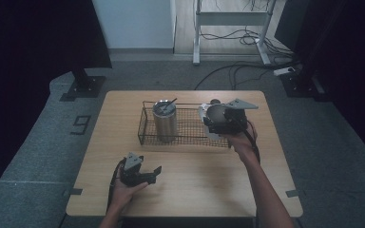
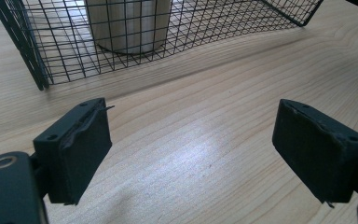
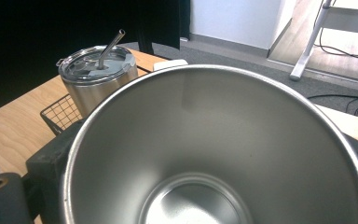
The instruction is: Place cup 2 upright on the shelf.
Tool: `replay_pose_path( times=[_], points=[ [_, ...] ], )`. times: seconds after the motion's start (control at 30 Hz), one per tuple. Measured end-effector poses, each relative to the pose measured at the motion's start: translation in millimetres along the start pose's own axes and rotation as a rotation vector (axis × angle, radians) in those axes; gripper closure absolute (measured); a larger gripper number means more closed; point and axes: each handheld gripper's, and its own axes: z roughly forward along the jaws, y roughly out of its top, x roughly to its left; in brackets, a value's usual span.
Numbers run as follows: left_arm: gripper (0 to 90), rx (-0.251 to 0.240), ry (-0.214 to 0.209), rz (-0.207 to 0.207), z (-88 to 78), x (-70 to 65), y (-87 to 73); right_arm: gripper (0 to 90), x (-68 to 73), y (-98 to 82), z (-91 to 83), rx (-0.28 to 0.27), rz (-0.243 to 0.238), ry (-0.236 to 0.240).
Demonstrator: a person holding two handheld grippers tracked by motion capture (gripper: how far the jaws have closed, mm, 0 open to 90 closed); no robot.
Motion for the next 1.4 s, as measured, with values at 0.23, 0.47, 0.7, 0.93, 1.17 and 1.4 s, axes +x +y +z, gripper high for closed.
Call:
replay_pose_path(
  times=[0.23, 0.47, 0.7, 0.93, 1.17, 1.4],
  points=[
    [11.8, 0.001, -0.003, 0.003, 0.0, -1.0, 0.2, 5.8, -4.6, 0.2, 6.9, 0.008, 0.006, -0.004],
    [12.0, 0.003, -0.002, 0.004, 0.4, -1.1, -0.2, 5.7, -8.7, 1.4, 13.4, 0.011, 0.009, -0.006],
    [12.0, 0.004, -0.002, 0.005, 0.8, -1.6, -0.5, 5.7, -15.6, -0.4, 20.3, 0.024, 0.022, -0.015],
    [12.2, 0.007, -0.006, 0.006, 1.8, -1.9, -0.9, 5.8, -18.2, -1.5, 26.3, 0.034, 0.025, -0.012],
    [12.3, 0.009, -0.005, 0.006, 2.0, -1.9, -1.1, 5.8, -21.7, -4.1, 35.9, 0.053, 0.023, -0.026],
    [12.3, 0.011, -0.006, 0.007, 2.6, -2.4, -1.7, 5.7, -27.0, -6.8, 44.7, 0.065, 0.034, -0.031]
  ],
)
